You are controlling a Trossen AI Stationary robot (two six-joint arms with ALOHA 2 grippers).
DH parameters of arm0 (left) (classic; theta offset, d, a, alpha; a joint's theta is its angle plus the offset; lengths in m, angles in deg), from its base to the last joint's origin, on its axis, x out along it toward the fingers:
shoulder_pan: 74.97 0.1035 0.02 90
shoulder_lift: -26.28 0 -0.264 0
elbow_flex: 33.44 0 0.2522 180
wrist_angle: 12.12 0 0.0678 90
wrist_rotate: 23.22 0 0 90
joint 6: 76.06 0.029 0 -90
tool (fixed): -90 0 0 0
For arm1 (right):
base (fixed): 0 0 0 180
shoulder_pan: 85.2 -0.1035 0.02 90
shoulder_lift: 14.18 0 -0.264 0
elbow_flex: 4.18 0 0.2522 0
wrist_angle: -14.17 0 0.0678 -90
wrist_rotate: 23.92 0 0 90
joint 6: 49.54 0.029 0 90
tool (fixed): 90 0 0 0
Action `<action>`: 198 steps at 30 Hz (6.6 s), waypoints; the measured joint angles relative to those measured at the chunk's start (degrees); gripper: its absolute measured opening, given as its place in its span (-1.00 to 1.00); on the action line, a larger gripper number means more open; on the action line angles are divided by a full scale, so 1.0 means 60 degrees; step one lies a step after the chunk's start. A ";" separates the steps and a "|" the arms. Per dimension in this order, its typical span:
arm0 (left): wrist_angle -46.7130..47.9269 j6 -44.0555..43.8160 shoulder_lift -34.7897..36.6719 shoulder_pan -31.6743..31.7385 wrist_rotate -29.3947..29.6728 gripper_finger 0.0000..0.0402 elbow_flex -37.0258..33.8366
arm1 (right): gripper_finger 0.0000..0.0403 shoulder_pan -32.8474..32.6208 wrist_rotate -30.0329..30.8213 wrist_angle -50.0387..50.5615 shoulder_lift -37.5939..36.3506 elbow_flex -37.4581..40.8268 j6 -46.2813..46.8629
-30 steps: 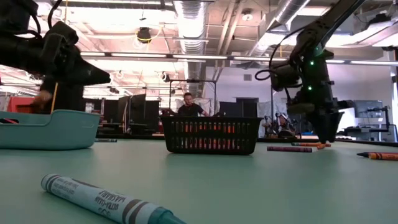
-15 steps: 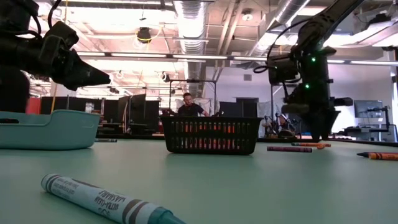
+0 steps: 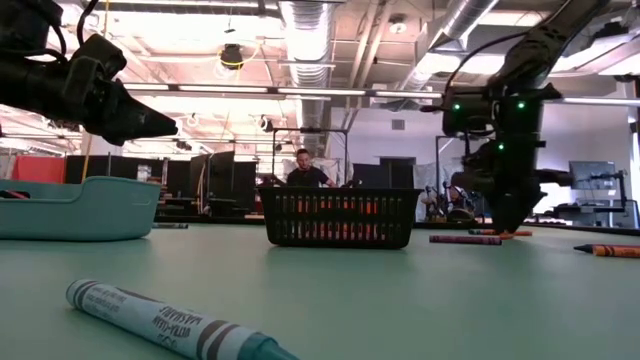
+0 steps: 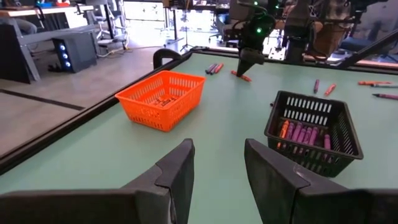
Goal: Sort crayons
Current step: Put the orange crayon into the orange bin, then put the violet crayon into the black bin
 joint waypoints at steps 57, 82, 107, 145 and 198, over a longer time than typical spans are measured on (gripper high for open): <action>0.0011 -0.0022 0.0000 0.0000 -0.0035 -0.36 0.0008 | -1.00 -0.1928 0.0013 -0.3576 0.1019 -0.3343 -0.7539; 0.0011 -0.0019 -0.0004 0.0001 -0.0038 -0.36 0.0008 | -0.64 -0.1168 0.0585 0.0848 0.5311 -0.9153 -1.0391; 0.0011 -0.0018 -0.0004 0.0002 -0.0038 -0.36 0.0008 | -0.57 -0.6047 -0.1150 0.7250 0.1275 -0.8310 -0.3159; 0.0011 -0.0018 -0.0001 0.0003 -0.0037 -0.36 0.0008 | -0.57 -0.9688 -0.0727 0.2666 -0.1494 -0.0564 -0.0647; 0.0007 -0.0018 -0.0004 0.0004 -0.0041 -0.36 0.0008 | -0.86 -0.9182 -0.1120 0.1155 -0.1566 0.0777 -0.1432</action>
